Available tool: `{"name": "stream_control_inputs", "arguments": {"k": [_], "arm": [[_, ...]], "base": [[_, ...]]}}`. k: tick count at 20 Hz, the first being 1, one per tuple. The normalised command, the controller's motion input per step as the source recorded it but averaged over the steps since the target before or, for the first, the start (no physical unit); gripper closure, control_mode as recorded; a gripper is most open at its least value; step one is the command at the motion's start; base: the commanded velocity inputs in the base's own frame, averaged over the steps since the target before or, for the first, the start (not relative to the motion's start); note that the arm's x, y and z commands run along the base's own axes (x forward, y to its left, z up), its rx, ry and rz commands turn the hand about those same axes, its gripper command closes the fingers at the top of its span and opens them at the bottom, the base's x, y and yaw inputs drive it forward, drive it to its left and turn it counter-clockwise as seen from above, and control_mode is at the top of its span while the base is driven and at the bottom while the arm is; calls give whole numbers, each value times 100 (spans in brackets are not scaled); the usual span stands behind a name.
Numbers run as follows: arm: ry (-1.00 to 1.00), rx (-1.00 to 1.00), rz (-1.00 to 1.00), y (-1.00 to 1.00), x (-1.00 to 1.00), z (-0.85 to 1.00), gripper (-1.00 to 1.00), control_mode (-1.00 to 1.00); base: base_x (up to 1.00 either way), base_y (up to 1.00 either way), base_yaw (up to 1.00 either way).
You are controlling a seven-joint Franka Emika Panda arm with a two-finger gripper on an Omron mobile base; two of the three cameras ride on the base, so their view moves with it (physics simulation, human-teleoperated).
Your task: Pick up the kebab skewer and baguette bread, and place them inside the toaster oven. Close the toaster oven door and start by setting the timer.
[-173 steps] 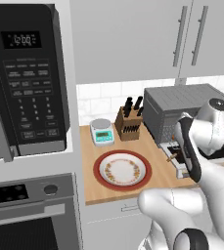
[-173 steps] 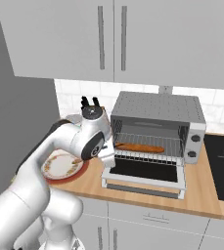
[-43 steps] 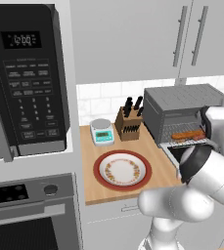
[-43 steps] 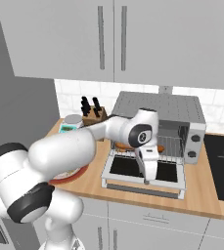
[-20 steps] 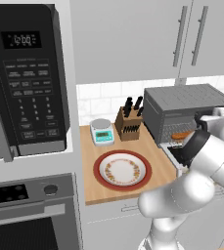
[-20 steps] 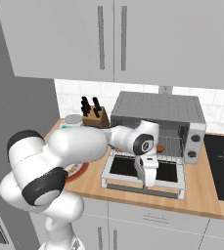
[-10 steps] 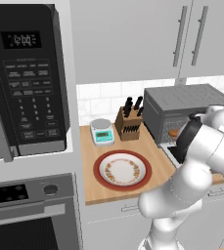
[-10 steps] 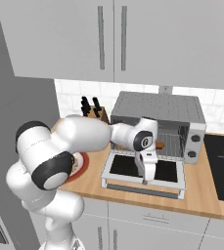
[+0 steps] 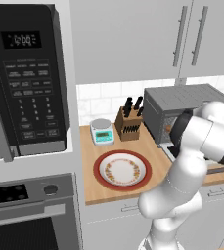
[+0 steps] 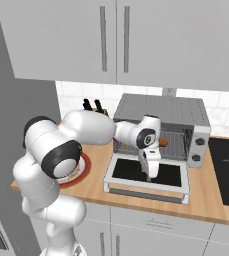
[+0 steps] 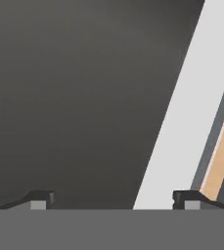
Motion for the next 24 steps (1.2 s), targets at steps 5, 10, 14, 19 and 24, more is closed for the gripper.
{"name": "stream_control_inputs", "arguments": {"k": [5, 10, 14, 19, 24], "arm": [[-9, 0, 0, 3, 48, -2, -100, -100], [-14, 0, 0, 9, 25, -11, -100, -100], [-14, 0, 0, 12, 29, -12, -100, -100], [-8, 0, 0, 14, 30, -11, -100, -100], [-2, 0, 0, 1, -22, 5, -100, -100]], "base": [[0, 0, 0], [0, 0, 0], [0, 0, 0], [0, 0, 0], [0, 0, 0]]}}
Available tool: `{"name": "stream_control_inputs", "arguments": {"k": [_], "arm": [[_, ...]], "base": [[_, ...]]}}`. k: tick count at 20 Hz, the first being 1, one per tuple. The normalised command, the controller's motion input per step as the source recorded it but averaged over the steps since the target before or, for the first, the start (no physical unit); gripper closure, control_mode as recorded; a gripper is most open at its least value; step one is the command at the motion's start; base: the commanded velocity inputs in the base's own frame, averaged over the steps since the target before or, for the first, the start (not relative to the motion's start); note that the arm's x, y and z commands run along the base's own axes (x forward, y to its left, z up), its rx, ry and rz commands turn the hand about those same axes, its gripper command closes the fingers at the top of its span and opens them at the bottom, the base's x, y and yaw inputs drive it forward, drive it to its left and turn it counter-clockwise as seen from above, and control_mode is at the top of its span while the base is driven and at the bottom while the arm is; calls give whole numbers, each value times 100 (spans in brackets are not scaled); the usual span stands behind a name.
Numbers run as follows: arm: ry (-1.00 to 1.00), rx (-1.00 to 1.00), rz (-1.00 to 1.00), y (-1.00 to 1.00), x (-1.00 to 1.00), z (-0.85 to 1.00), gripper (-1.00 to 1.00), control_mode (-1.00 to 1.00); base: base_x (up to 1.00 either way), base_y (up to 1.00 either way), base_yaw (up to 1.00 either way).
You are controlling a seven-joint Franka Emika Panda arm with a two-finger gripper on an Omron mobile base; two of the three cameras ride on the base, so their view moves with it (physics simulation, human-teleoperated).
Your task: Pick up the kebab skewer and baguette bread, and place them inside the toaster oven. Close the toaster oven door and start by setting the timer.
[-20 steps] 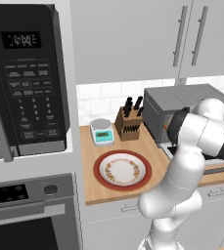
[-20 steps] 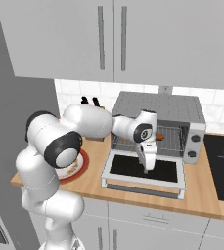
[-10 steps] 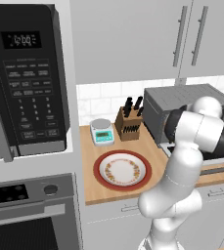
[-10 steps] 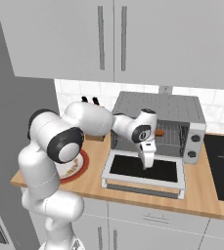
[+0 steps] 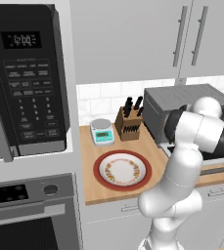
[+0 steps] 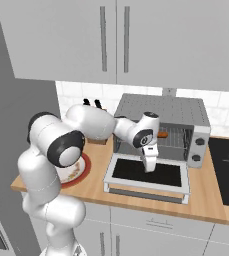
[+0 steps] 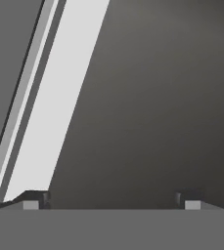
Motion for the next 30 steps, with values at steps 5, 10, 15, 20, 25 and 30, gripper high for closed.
{"name": "stream_control_inputs", "arguments": {"k": [5, 10, 15, 20, 25, 30], "arm": [[-4, 0, 3, 0, -94, 24, -100, -100], [0, 0, 37, 0, -100, 16, -100, -100], [9, -3, 70, 0, -99, 0, -100, -100], [25, 0, 66, 1, -42, -4, -100, -100], [9, 2, 55, 7, 0, -16, -100, -100], [0, 12, 38, 7, -5, -32, -100, -100]], "base": [[0, 0, 0], [0, 0, 0], [0, 0, 0], [0, 0, 0], [0, 0, 0], [0, 0, 0]]}}
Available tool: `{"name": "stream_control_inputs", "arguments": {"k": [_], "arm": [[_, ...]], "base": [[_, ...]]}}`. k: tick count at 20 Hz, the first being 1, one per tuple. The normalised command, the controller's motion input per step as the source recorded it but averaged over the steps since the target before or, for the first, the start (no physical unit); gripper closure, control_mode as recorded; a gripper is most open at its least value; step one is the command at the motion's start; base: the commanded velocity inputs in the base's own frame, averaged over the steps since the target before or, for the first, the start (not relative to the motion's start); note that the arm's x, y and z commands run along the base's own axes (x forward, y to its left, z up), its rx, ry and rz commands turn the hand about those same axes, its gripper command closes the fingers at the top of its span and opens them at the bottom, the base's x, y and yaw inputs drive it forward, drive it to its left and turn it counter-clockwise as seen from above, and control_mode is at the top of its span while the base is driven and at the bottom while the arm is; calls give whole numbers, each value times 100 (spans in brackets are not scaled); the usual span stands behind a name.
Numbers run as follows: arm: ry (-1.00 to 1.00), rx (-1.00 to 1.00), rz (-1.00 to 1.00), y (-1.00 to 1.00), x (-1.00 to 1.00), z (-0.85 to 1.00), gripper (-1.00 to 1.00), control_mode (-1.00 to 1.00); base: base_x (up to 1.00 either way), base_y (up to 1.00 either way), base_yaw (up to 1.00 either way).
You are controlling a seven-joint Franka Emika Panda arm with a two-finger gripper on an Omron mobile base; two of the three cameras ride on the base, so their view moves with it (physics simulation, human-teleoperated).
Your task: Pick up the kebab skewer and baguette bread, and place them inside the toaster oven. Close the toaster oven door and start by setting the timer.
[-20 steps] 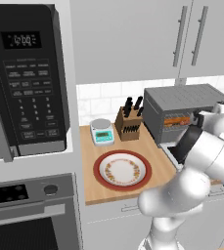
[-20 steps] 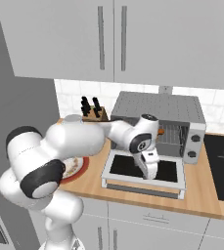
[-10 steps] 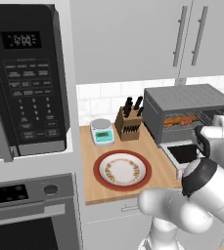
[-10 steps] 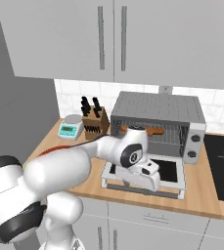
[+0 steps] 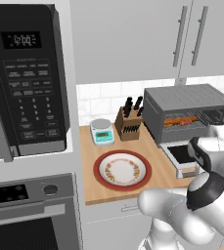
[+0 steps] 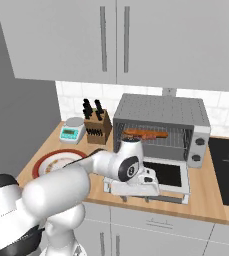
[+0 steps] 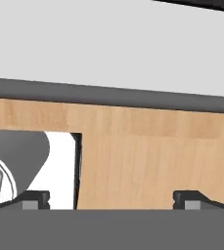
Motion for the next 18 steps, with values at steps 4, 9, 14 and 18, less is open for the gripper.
{"name": "stream_control_inputs", "arguments": {"k": [4, 9, 14, 18], "arm": [[0, 15, 6, 6, 12, -29, -100, -100], [-2, 8, 0, 0, 58, -16, -100, -100], [-3, 0, 0, 0, 20, -27, -100, -100], [-9, 0, -4, 0, 1, -41, -100, -100]], "base": [[0, 0, 0], [0, 0, 0], [0, 0, 0], [0, 0, 0]]}}
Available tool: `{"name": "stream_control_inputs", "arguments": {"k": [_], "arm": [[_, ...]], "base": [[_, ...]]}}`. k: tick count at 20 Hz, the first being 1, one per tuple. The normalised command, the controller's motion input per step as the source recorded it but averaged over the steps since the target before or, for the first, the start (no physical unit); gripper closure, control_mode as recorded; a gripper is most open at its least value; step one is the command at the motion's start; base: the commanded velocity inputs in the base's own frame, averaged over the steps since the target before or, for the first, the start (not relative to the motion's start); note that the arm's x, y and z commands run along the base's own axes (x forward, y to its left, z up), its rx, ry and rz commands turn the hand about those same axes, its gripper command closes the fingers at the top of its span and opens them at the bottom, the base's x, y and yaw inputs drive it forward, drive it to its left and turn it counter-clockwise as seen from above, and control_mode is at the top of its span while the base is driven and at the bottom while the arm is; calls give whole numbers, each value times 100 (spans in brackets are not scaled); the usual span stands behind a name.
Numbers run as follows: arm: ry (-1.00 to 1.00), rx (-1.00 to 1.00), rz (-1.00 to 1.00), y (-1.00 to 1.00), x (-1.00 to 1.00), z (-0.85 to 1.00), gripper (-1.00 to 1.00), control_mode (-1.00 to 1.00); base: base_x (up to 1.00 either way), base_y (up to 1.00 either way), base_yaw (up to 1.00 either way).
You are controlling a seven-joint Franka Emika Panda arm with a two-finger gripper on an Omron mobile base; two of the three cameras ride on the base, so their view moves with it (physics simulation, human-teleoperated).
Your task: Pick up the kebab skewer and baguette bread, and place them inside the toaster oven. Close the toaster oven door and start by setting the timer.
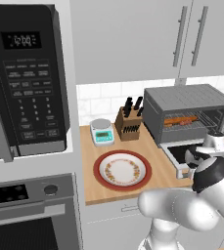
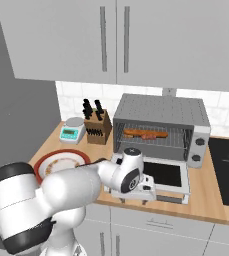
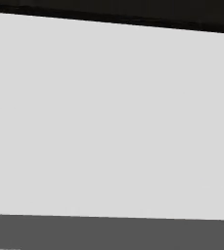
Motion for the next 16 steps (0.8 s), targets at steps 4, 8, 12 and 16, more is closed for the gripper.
{"name": "stream_control_inputs", "arguments": {"k": [4, 8, 12, 16], "arm": [[-18, 0, -7, 0, 0, -24, -100, -100], [-21, 0, -6, 0, 33, -9, -100, -100], [-22, 0, -5, 0, 44, 0, -100, -100], [-25, 0, -3, 2, 29, 0, -100, -100]], "base": [[0, 0, 0], [0, 0, 0], [0, 0, 0], [0, 0, 0]]}}
